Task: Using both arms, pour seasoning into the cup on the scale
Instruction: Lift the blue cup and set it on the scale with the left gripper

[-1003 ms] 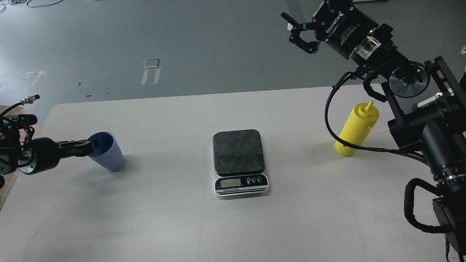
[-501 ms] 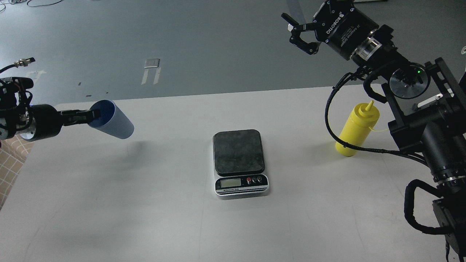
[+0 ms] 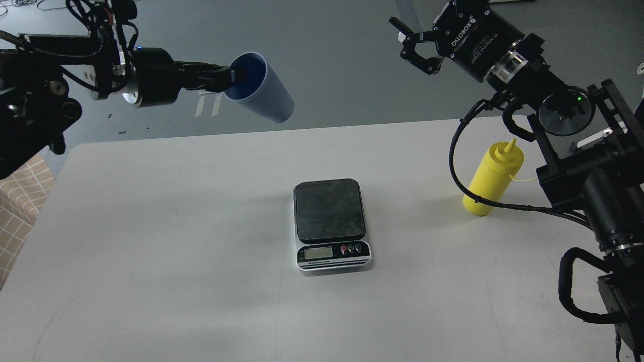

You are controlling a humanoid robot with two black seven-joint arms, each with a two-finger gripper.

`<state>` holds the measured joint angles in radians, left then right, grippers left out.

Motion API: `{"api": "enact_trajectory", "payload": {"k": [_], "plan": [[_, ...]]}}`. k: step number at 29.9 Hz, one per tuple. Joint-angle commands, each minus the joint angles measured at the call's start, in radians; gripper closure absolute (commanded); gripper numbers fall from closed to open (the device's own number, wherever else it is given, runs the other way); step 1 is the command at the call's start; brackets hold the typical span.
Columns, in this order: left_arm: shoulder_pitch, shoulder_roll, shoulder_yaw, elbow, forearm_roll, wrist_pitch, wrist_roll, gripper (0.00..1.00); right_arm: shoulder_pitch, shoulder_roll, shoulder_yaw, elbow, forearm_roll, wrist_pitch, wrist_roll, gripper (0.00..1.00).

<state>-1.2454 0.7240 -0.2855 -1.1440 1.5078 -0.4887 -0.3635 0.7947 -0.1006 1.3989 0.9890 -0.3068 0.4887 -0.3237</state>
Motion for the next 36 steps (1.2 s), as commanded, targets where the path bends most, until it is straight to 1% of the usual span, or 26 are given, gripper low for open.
{"api": "enact_trajectory", "payload": {"k": [1, 3, 5, 9, 15, 20, 31, 34, 36], "plan": [[0.003, -0.096, 0.008, -0.002, 0.011, 0.0, 0.024, 1.0, 0.0, -0.001, 0.009, 0.0, 0.0, 0.0, -0.002, 0.0], [0.006, -0.152, 0.012, 0.0, 0.014, 0.0, 0.064, 1.0, -0.002, -0.001, 0.012, 0.0, 0.0, 0.0, -0.002, 0.0], [0.006, -0.166, 0.015, 0.0, 0.015, 0.0, 0.074, 1.0, -0.002, -0.001, 0.012, 0.0, 0.0, 0.0, 0.0, 0.0], [-0.003, -0.205, 0.104, 0.0, 0.034, 0.0, 0.077, 1.0, -0.002, -0.001, 0.012, 0.0, 0.0, 0.0, 0.0, 0.0], [0.006, -0.273, 0.149, 0.001, 0.086, 0.0, 0.078, 1.0, -0.002, -0.001, 0.014, 0.0, 0.0, 0.0, 0.0, 0.0], [0.006, -0.302, 0.236, 0.016, 0.121, 0.0, 0.081, 1.0, -0.002, -0.001, 0.017, 0.0, 0.0, 0.0, 0.0, 0.0], [0.012, -0.316, 0.243, 0.05, 0.183, 0.0, 0.084, 1.0, -0.002, -0.001, 0.017, -0.001, 0.0, 0.0, 0.0, 0.0], [0.011, -0.321, 0.243, 0.055, 0.183, 0.0, 0.103, 1.0, -0.002, -0.001, 0.017, -0.001, 0.0, 0.0, 0.0, 0.0], [0.012, -0.321, 0.244, 0.055, 0.187, 0.0, 0.107, 1.0, -0.002, 0.001, 0.019, -0.001, 0.0, 0.0, 0.0, 0.0]]}}
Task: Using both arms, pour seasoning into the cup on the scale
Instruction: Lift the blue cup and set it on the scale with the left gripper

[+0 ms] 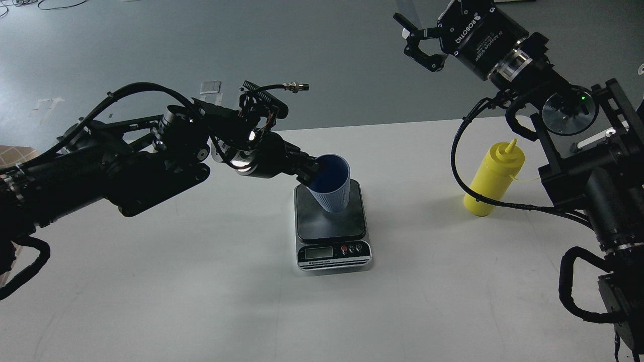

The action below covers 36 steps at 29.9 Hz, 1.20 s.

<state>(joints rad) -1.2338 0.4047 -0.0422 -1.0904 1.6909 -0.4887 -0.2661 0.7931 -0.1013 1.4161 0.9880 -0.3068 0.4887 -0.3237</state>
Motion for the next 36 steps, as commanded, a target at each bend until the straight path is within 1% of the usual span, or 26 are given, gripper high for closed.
{"api": "enact_trajectory", "payload": {"k": [1, 10, 31, 33, 34, 35, 36], "plan": [[0.0, -0.001, 0.001, 0.003, 0.004, 0.0, 0.011, 1.0, 0.0, 0.002, 0.001, 0.0, 0.0, 0.0, 0.0, 0.0], [-0.001, -0.003, 0.038, 0.012, 0.004, 0.0, 0.011, 1.0, 0.0, 0.002, 0.001, 0.0, 0.0, 0.0, 0.0, 0.0], [0.004, -0.017, 0.033, 0.015, -0.003, 0.0, 0.011, 1.0, 0.0, 0.0, 0.003, -0.002, 0.0, 0.0, 0.0, 0.0], [0.004, -0.017, 0.033, 0.015, -0.01, 0.0, 0.011, 0.96, 0.0, 0.0, 0.003, -0.002, 0.0, 0.0, 0.0, 0.0], [0.004, -0.017, 0.033, 0.015, -0.011, 0.0, 0.011, 0.93, 0.0, 0.0, 0.003, -0.002, 0.0, 0.0, 0.0, 0.0], [0.004, -0.015, 0.03, 0.015, -0.013, 0.0, 0.011, 0.85, 0.0, 0.0, 0.003, -0.002, 0.0, 0.0, 0.0, 0.0], [0.004, -0.014, 0.03, 0.014, -0.013, 0.0, 0.011, 0.83, 0.0, 0.0, 0.003, -0.002, 0.0, 0.0, 0.0, 0.0]]}}
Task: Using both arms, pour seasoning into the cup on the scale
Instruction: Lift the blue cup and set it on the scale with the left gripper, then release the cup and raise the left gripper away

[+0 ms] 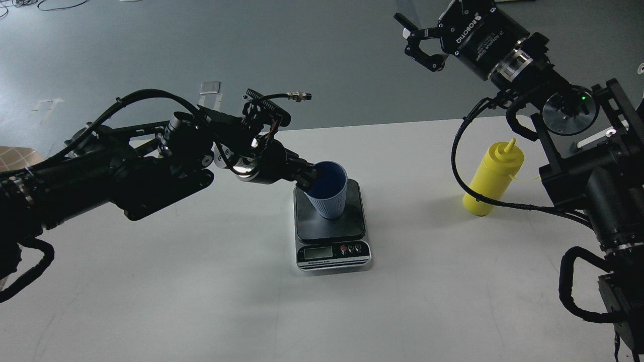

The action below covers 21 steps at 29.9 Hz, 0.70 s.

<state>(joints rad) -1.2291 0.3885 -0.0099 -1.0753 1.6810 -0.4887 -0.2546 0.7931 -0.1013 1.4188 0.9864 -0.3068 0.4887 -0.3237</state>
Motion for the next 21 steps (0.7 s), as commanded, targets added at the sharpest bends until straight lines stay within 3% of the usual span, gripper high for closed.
{"api": "enact_trajectory", "payload": {"k": [1, 4, 14, 21], "plan": [[-0.003, 0.003, -0.004, -0.002, -0.003, 0.0, 0.0, 0.79, 0.0, 0.0, 0.0, 0.0, 0.0, 0.0, 0.0, 0.0], [-0.001, 0.003, -0.009, -0.002, -0.006, 0.0, 0.005, 0.64, 0.0, 0.0, 0.0, 0.002, 0.0, 0.0, 0.0, 0.0], [-0.004, 0.007, -0.01, -0.002, -0.078, 0.0, 0.006, 0.4, 0.0, 0.0, 0.0, 0.0, 0.0, 0.0, 0.0, 0.0], [-0.012, 0.013, -0.016, -0.003, -0.133, 0.0, 0.006, 0.35, 0.0, 0.0, 0.0, 0.002, 0.0, 0.0, 0.0, 0.0]]}}
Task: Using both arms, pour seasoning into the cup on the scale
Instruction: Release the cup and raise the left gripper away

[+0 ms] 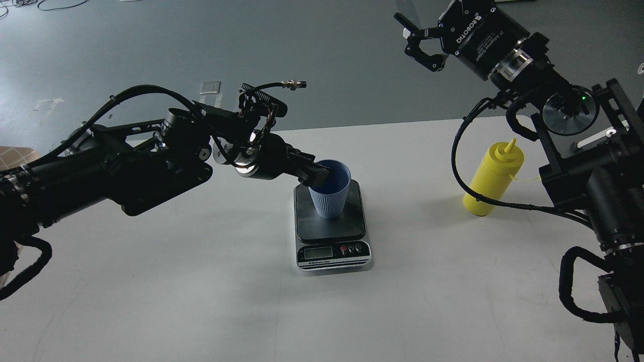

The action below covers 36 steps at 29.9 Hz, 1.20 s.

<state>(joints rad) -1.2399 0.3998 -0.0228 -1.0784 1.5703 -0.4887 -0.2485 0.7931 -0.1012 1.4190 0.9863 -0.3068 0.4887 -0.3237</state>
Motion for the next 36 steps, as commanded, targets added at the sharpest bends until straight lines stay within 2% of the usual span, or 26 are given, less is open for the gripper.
{"api": "enact_trajectory", "payload": {"k": [1, 11, 15, 21, 25, 29, 36], "plan": [[-0.003, 0.004, -0.006, 0.0, -0.033, 0.0, 0.0, 0.33, 0.0, 0.0, 0.0, 0.002, 0.0, 0.0, 0.0, 0.0], [-0.001, 0.067, -0.13, -0.002, -0.133, 0.0, -0.002, 0.2, -0.008, 0.0, 0.0, 0.002, 0.0, 0.0, 0.0, 0.0], [0.005, 0.123, -0.276, -0.002, -0.275, 0.0, -0.005, 0.03, -0.009, 0.0, 0.001, 0.002, 0.0, 0.0, 0.0, 0.0], [0.013, 0.217, -0.432, 0.005, -0.552, 0.0, -0.005, 0.02, -0.009, -0.002, 0.001, 0.002, 0.0, -0.004, 0.0, 0.0], [0.037, 0.251, -0.488, 0.037, -0.771, 0.0, -0.005, 0.02, -0.008, -0.003, 0.001, 0.002, 0.0, -0.004, 0.0, 0.0], [0.049, 0.255, -0.534, 0.139, -1.066, 0.0, -0.005, 0.02, -0.006, -0.005, 0.015, 0.002, 0.0, -0.005, 0.0, 0.0], [0.088, 0.245, -0.542, 0.305, -1.357, 0.0, -0.006, 0.02, -0.009, -0.011, 0.038, 0.0, 0.0, -0.012, 0.0, 0.0]]}}
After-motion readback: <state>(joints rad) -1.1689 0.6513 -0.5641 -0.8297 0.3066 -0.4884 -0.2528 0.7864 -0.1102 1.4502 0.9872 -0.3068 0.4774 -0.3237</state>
